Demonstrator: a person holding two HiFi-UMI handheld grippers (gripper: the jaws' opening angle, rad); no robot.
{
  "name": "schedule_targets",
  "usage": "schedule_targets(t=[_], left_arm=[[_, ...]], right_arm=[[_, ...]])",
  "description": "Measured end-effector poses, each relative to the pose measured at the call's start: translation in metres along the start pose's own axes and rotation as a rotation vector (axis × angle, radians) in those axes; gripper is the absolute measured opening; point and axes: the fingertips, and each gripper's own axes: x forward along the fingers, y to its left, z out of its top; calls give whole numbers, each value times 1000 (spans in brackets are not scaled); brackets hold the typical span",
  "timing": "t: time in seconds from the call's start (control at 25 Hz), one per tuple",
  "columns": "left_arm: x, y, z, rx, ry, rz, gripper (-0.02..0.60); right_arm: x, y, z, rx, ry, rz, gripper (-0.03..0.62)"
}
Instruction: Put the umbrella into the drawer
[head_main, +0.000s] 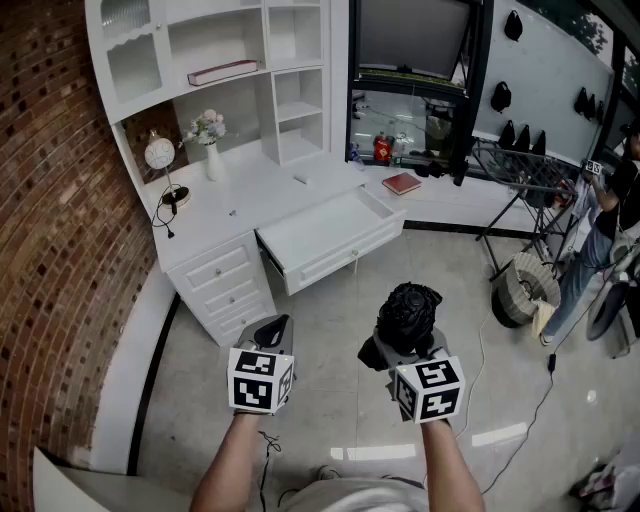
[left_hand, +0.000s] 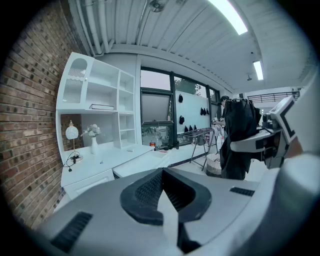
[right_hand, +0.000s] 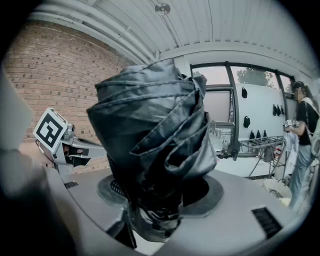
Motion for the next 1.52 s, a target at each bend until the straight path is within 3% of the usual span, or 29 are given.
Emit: schedule_targets(t=[0.64, 0.96, 1.52], left_arm=[[21, 5, 3, 14, 21, 8, -6], [52, 18, 8, 2, 46, 80, -6], [129, 3, 41, -98, 59, 269, -6]], right_arm=[[27, -12, -3, 27, 12, 30, 249], [69, -34, 9, 18, -4, 107, 249], [141, -116, 14, -13, 26, 320, 249]])
